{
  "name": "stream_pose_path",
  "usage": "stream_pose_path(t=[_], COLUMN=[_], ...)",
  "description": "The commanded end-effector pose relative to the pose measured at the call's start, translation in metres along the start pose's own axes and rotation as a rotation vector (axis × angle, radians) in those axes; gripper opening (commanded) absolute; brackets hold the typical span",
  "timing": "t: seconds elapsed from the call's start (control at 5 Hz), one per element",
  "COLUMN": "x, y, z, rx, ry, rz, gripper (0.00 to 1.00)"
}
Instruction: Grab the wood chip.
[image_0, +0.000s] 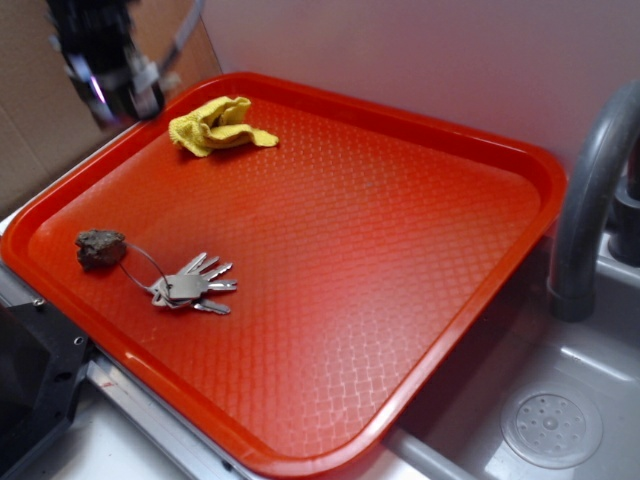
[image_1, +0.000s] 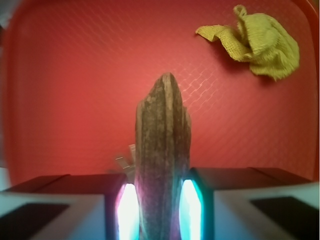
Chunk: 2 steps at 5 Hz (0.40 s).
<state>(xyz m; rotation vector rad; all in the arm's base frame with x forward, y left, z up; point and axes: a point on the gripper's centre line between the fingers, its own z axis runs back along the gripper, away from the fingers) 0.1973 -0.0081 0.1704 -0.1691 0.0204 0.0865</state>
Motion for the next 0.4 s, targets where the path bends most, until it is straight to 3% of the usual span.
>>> stream_pose_path(t=[0.0,0.2], x=[0.0211,0.0194], y=[-0.0257,-0.0261], z=[0.0628,0.0598], rx=[0.091,0.123], ry=[-0.119,-0.143], rz=[-0.020,-0.051], gripper=[0.00,0.00])
